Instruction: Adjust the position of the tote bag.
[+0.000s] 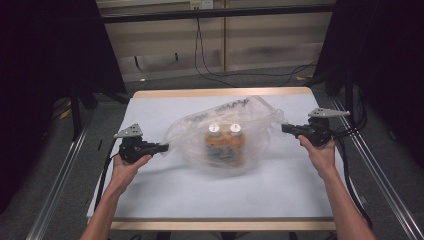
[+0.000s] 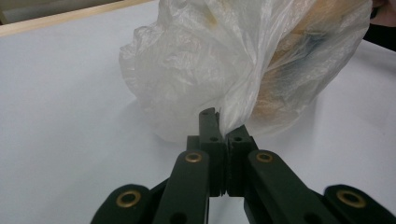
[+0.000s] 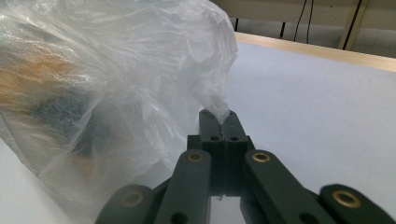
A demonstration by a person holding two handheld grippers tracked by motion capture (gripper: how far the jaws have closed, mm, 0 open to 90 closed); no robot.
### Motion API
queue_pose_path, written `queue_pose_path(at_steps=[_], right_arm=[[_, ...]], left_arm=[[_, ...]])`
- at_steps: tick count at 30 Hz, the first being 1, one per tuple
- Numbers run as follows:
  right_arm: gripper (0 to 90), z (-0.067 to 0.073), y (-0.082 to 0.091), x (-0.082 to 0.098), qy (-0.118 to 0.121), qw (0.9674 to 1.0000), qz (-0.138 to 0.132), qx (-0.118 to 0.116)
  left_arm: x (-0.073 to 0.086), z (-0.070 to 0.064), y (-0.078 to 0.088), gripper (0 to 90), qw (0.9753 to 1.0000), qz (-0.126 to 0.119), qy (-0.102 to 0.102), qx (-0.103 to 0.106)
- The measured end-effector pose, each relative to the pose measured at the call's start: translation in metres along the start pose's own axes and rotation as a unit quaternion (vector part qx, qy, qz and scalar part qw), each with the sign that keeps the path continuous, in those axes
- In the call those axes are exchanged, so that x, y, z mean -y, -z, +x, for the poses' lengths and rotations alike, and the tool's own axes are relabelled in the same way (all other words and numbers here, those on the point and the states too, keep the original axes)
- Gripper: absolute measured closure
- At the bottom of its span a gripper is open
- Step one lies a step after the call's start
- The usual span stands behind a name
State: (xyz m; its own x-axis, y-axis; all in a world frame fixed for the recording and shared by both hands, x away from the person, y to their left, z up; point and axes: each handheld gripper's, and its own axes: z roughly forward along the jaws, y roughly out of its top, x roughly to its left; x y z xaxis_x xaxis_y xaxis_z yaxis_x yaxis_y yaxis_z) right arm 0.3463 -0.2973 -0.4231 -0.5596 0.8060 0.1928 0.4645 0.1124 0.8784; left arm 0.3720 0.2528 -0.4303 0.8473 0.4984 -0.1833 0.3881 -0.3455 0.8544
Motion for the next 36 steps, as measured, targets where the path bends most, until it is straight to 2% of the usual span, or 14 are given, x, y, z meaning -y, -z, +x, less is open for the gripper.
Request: queue_pose_path(at_steps=[4, 6, 9, 12, 14, 17, 22, 23, 24, 27, 28, 32, 35, 36], right_arm=[[89.1, 0.002, 0.007, -0.004, 0.003, 0.9998, -0.02, 0.002], [86.0, 0.002, 0.015, -0.007, 0.003, 0.9993, -0.037, 0.002], [77.6, 0.004, 0.028, -0.012, 0.0, 0.9983, -0.059, 0.001], [69.1, 0.009, 0.041, -0.017, 0.009, 0.9975, -0.07, 0.004], [64.0, 0.014, 0.048, -0.021, 0.019, 0.9974, -0.07, 0.007], [56.6, 0.02, 0.062, -0.028, 0.029, 0.9964, -0.078, 0.015], [53.5, 0.031, 0.079, -0.044, 0.045, 0.9935, -0.104, 0.012], [53.3, 0.035, 0.082, -0.048, 0.051, 0.993, -0.106, 0.013], [54.8, 0.039, 0.084, -0.052, 0.055, 0.9923, -0.111, 0.005], [60.6, 0.05, 0.084, -0.057, 0.072, 0.9914, -0.11, -0.008], [61.4, 0.055, 0.083, -0.057, 0.077, 0.9913, -0.106, -0.016], [67.6, 0.067, 0.077, -0.055, 0.087, 0.9908, -0.096, -0.039], [70.0, 0.074, 0.069, -0.053, 0.094, 0.9906, -0.085, -0.051], [70.1, 0.076, 0.068, -0.053, 0.097, 0.9905, -0.086, -0.047]], left_arm=[[-0.003, -0.002, 0.012, 84.4, 0.9996, -0.028, 0.004, -0.005], [-0.006, -0.004, 0.02, 83.7, 0.9987, -0.051, 0.007, -0.003], [-0.012, -0.01, 0.033, 79.2, 0.9973, -0.072, 0.0, -0.018], [-0.017, -0.017, 0.045, 68.6, 0.9953, -0.091, -0.003, -0.034], [-0.02, -0.02, 0.054, 59.4, 0.994, -0.1, 0.005, -0.046], [-0.024, -0.026, 0.066, 55.2, 0.9924, -0.109, -0.005, -0.056], [-0.041, -0.043, 0.082, 53.2, 0.9878, -0.14, -0.032, -0.059], [-0.044, -0.048, 0.082, 53.8, 0.9878, -0.144, -0.041, -0.045], [-0.046, -0.051, 0.08, 55.2, 0.9879, -0.141, -0.044, -0.047], [-0.051, -0.062, 0.063, 58.1, 0.9896, -0.127, -0.065, -0.021], [-0.051, -0.064, 0.058, 58.1, 0.9901, -0.123, -0.065, -0.02], [-0.057, -0.07, 0.028, 59.6, 0.9918, -0.109, -0.067, 0.008], [-0.063, -0.076, 0.006, 60.3, 0.9923, -0.097, -0.074, 0.018], [-0.065, -0.078, 0.001, 60.3, 0.9923, -0.097, -0.075, 0.02]])
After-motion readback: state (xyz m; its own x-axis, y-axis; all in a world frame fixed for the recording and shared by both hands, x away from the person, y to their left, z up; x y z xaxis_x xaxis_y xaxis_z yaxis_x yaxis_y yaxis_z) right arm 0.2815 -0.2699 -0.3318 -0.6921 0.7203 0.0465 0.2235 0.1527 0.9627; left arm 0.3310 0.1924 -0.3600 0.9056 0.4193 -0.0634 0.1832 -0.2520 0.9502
